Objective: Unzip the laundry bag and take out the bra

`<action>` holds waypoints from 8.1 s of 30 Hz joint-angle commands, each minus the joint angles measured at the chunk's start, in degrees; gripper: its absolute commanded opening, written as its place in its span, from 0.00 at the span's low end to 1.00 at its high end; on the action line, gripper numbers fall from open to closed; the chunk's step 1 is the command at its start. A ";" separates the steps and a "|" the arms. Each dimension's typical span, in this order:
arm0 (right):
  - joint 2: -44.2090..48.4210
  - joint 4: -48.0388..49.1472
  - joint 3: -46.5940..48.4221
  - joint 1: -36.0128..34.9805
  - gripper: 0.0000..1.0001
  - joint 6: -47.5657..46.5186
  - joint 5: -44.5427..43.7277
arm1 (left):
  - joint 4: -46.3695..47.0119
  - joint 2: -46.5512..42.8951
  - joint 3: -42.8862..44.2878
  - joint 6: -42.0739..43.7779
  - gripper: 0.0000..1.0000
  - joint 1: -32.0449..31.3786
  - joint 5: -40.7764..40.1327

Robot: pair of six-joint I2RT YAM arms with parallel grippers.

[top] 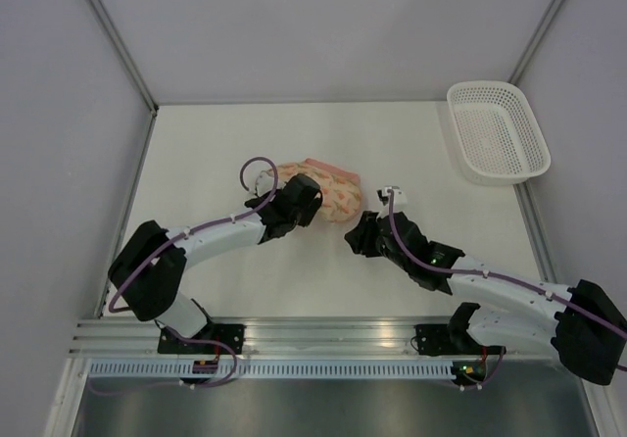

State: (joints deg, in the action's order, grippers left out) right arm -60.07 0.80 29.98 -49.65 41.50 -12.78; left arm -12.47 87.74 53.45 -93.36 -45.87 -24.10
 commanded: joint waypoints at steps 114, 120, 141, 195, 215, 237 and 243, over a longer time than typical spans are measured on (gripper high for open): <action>-1.54 2.81 -3.17 -11.17 0.00 -10.29 -22.12 | 27.49 -8.65 -19.78 28.84 0.02 22.83 51.31; -1.54 2.02 -3.08 -11.17 0.01 -10.12 -21.76 | 32.05 -5.93 -20.05 33.77 0.02 26.17 63.26; -2.07 -7.30 0.70 -11.17 0.00 -10.56 -29.06 | 14.93 -6.36 -15.48 57.06 0.02 28.02 76.04; -12.25 -3.18 4.91 -16.70 0.01 -3.70 -19.22 | -15.91 -49.82 -21.97 40.64 0.96 27.41 42.73; -27.99 16.87 18.62 -16.80 0.00 -8.54 9.96 | -14.60 -66.64 -37.01 16.73 0.99 26.09 42.29; -29.31 17.75 18.27 -16.36 0.00 -11.08 11.63 | 1.02 -47.59 -34.29 3.81 1.00 22.85 31.05; -29.31 17.49 18.01 -16.27 0.00 -11.52 10.49 | 6.67 -42.92 -32.71 2.48 0.61 20.91 29.29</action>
State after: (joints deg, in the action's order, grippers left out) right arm -89.23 15.05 46.78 -66.15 31.16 -2.17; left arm -12.67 44.42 17.56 -88.64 -24.21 7.60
